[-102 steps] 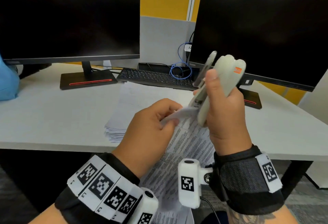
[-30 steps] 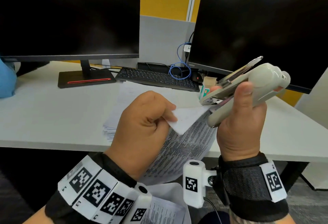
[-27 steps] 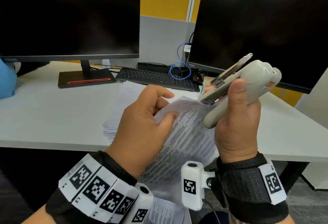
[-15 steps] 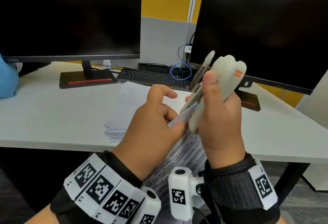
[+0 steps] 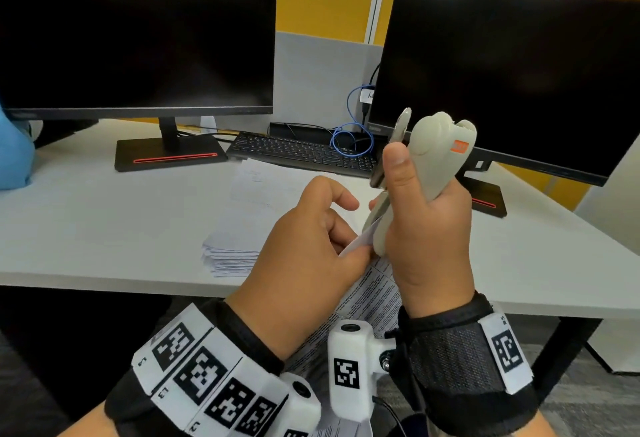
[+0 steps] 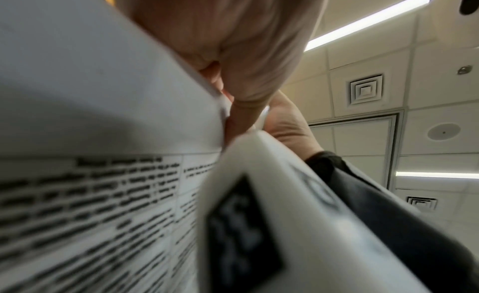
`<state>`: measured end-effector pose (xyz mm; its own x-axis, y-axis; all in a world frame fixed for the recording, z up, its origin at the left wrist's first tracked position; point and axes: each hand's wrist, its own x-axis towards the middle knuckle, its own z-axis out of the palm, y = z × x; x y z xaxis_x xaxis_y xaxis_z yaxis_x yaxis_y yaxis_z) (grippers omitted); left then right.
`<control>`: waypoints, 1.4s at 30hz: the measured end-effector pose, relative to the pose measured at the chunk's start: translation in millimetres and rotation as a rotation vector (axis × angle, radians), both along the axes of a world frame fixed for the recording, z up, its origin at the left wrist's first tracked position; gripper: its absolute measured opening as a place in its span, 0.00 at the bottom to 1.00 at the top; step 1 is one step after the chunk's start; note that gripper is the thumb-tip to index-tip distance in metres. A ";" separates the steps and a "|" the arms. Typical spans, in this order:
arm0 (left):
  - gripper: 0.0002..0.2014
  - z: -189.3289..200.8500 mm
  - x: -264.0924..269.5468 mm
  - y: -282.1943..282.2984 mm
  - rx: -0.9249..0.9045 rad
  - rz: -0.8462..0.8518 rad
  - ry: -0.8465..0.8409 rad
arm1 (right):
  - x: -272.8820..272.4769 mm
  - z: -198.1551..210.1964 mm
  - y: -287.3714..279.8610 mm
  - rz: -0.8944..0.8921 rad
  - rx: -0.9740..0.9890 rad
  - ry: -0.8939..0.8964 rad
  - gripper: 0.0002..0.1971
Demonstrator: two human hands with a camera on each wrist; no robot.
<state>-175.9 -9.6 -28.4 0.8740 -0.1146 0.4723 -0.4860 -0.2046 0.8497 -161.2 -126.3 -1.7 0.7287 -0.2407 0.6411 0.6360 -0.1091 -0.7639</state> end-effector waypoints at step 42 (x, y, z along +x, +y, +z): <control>0.05 -41.1 41.8 58.1 -0.016 0.007 0.236 | 85.6 -47.6 -89.0 -0.228 -0.503 1.104 0.23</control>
<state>-134.0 48.5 -69.5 0.9611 -0.1023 0.2566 -0.2722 -0.1931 0.9427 -75.6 -215.3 -49.2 0.9119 -0.3378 -0.2332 -0.3953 -0.5699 -0.7203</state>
